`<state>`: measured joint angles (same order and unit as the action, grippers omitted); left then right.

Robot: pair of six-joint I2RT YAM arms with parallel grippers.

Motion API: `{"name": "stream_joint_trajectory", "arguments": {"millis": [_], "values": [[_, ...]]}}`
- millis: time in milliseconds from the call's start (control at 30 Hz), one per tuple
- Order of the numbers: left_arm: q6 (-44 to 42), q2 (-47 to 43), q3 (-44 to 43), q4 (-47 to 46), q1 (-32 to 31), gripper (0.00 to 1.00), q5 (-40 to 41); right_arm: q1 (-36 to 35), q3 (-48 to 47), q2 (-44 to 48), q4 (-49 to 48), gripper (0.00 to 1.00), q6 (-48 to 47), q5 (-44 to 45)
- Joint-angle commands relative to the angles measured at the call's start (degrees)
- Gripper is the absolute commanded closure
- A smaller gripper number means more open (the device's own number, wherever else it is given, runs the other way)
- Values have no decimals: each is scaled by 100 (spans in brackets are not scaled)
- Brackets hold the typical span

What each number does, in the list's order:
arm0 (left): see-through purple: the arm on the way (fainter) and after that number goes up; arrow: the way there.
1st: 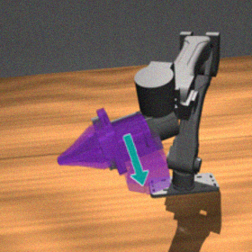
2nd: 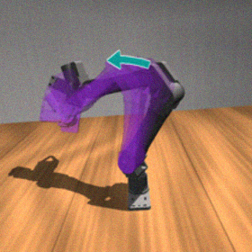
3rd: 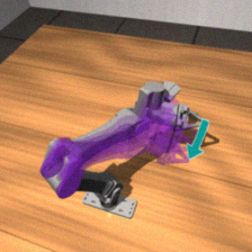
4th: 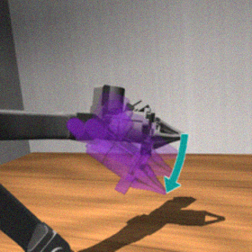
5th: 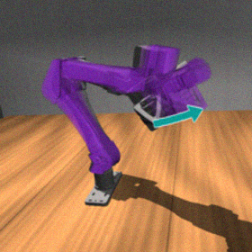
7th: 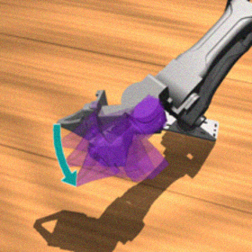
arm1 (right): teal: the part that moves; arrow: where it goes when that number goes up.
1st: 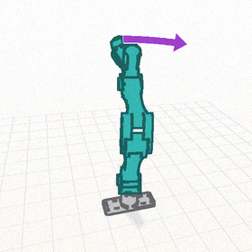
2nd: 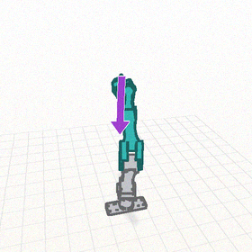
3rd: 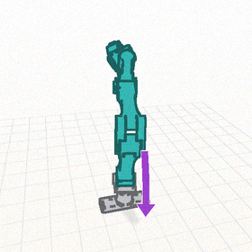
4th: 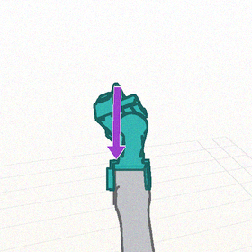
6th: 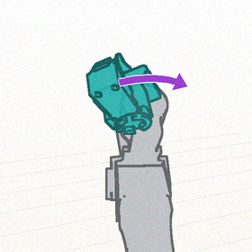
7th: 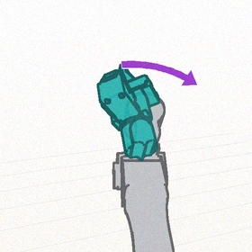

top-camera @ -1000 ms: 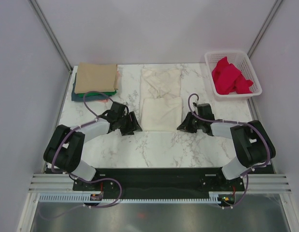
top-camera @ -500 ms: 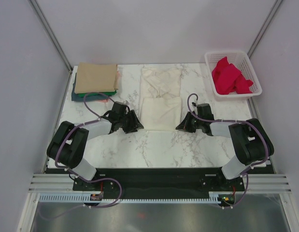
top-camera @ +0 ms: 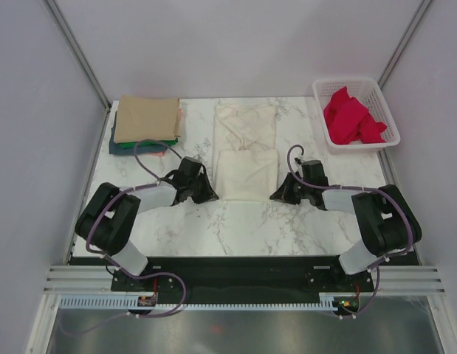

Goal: Fold and stack the t-shirts
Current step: Fold the tshirt

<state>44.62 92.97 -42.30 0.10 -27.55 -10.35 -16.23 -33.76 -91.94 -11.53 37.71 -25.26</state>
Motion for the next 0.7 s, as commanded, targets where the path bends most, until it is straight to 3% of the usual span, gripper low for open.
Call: {"name": "stream_joint_trajectory", "arguments": {"millis": [0,67,267,400,667], "values": [[-129,-638,160,420,-355,98,358,-3,396,623,632,100,-115,380],[-59,-1356,371,761,-505,98,489,-12,545,1384,958,100,-89,521],[301,-3089,548,1878,-1322,98,806,-47,476,3678,3380,100,-45,961],[722,-4257,521,2765,-1805,98,885,-82,326,4947,4482,100,306,926],[1698,-5297,495,3549,-2992,98,1263,-117,-332,6749,6441,100,851,961]]}}
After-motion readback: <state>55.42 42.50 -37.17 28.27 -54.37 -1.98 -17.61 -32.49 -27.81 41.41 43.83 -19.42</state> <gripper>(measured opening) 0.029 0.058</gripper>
